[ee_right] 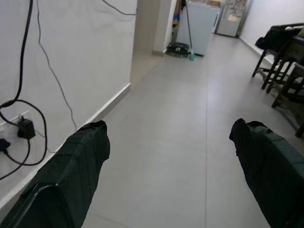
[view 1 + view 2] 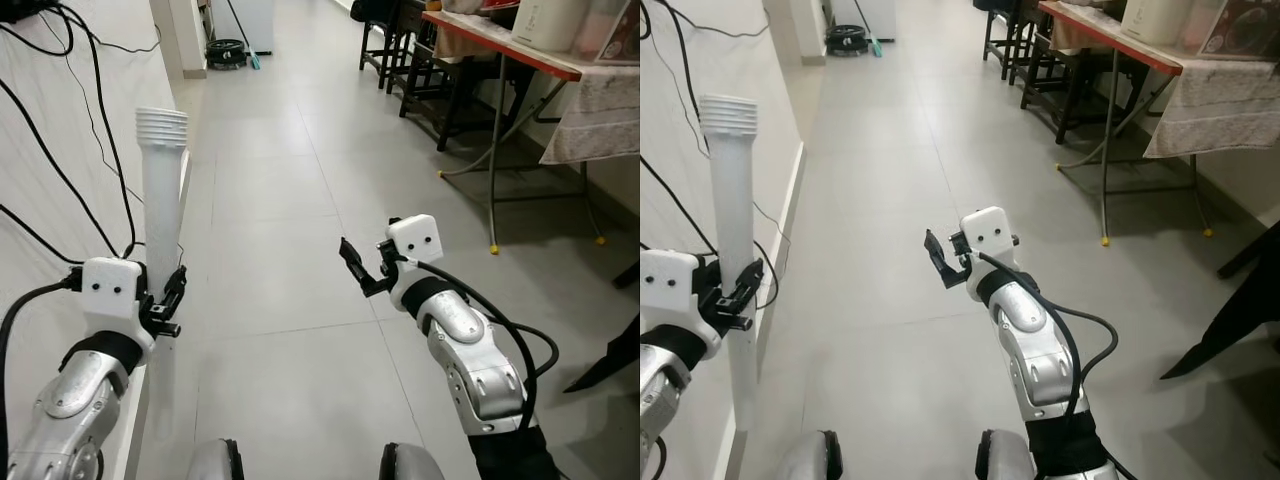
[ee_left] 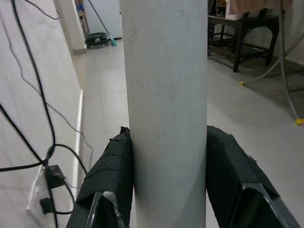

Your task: Building children table

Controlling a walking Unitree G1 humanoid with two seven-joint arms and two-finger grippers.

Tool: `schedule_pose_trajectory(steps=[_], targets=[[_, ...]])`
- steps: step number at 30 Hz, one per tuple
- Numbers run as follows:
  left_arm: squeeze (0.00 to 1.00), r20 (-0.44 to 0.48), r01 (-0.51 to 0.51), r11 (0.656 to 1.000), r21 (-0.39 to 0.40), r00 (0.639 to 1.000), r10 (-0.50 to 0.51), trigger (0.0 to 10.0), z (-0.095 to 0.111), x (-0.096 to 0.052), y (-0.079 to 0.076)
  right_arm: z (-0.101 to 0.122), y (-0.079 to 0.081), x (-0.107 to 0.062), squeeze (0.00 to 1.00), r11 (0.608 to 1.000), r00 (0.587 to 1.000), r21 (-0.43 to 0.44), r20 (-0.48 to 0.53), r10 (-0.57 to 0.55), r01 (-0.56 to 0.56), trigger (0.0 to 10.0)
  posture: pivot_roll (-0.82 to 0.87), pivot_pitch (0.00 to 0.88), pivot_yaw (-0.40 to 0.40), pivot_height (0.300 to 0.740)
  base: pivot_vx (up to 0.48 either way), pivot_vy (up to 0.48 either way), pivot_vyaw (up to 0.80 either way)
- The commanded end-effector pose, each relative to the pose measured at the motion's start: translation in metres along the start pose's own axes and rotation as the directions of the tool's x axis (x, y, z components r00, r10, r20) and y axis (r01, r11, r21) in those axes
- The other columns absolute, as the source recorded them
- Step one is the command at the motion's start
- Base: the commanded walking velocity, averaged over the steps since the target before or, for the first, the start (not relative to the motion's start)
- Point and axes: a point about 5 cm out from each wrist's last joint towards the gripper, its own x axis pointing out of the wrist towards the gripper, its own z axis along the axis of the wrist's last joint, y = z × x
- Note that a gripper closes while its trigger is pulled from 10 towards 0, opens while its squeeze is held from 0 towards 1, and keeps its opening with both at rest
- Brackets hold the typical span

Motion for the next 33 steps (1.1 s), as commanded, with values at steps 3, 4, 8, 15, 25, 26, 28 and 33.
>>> schedule_pose_trajectory(steps=[3,4,8,15,25,26,28,33], targets=[[0.0,0.017,-0.001,1.0,0.01,1.0,0.0,10.0,-0.001,-0.003,-0.006,0.0,0.0,-0.003,0.0,1.0,1.0,-0.006,0.014,-0.014,0.014,10.0,0.12,0.0,-0.022,0.63,0.0,0.0,0.0],[0.0,0.021,0.012,1.0,0.019,1.0,-0.012,10.0,-0.001,-0.002,-0.011,-0.001,-0.001,-0.004,0.0,1.0,1.0,-0.009,0.013,-0.019,0.019,10.0,0.12,0.0,-0.023,0.635,0.0,0.0,0.0],[0.0,0.029,0.03,0.999,0.015,0.999,-0.031,10.0,-0.001,0.001,-0.019,-0.002,-0.002,-0.005,0.0,1.0,1.0,-0.017,0.016,-0.022,0.022,10.0,0.12,0.0,-0.025,0.645,0.0,0.0,0.0],[0.0,0.047,0.04,0.998,0.053,0.998,-0.042,10.0,-0.002,0.011,-0.026,0.001,0.0,0.004,0.0,0.999,0.999,-0.013,0.043,-0.032,0.033,10.0,0.13,0.0,-0.03,0.67,0.0,0.0,0.0],[0.0,0.068,0.03,0.998,0.055,0.997,-0.034,10.0,-0.002,0.02,-0.029,0.006,0.0,0.01,0.0,0.999,0.996,-0.003,0.072,-0.046,0.047,10.0,0.13,0.0,-0.029,0.7,0.0,0.0,0.0],[0.0,0.068,0.03,0.998,0.055,0.997,-0.034,10.0,-0.002,0.02,-0.029,0.006,0.0,0.01,0.0,0.999,0.996,-0.003,0.072,-0.046,0.047,10.0,0.13,0.0,-0.029,0.7,0.0,0.0,0.0],[0.0,0.076,0.035,0.998,0.052,0.996,-0.038,10.0,-0.003,0.024,-0.032,0.007,-0.001,0.013,0.0,0.999,0.996,0.002,0.075,-0.048,0.048,10.0,0.13,0.0,-0.031,0.715,0.0,0.0,0.0],[0.0,0.071,0.041,0.998,0.046,0.996,-0.044,10.0,-0.004,0.025,-0.033,0.005,-0.002,0.014,0.0,0.999,0.997,0.011,0.066,-0.044,0.044,10.0,0.13,0.0,-0.033,0.73,0.0,0.0,0.0]])
